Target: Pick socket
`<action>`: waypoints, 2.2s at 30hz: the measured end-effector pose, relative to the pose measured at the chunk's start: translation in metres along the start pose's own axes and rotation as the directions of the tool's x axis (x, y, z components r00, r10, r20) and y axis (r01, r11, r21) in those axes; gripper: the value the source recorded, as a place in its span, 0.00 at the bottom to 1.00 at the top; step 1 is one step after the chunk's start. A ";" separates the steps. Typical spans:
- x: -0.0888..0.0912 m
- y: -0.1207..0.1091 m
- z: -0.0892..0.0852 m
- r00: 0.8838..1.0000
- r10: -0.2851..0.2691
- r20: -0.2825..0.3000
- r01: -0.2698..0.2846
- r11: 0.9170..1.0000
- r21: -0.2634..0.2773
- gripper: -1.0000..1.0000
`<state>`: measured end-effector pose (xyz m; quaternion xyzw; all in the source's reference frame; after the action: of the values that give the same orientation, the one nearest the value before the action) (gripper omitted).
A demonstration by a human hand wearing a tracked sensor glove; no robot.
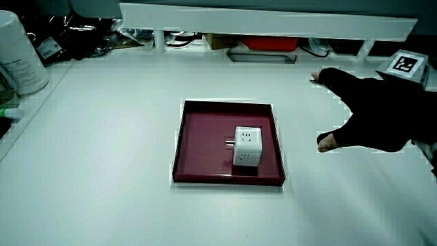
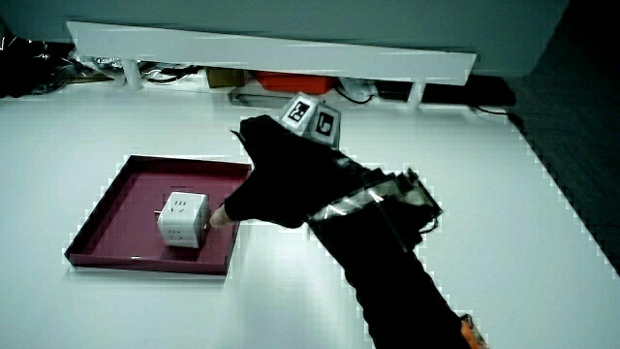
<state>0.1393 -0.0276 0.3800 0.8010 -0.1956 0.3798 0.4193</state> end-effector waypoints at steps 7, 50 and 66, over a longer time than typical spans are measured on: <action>-0.003 0.025 -0.010 0.999 -0.051 0.015 0.051 0.998 -0.046 0.50; 0.022 0.144 -0.092 0.992 -0.046 0.121 0.062 0.990 -0.124 0.50; 0.032 0.143 -0.092 0.996 -0.031 0.085 0.027 0.999 0.046 0.79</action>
<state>0.0285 -0.0334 0.5130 0.8286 -0.1934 0.3431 0.3980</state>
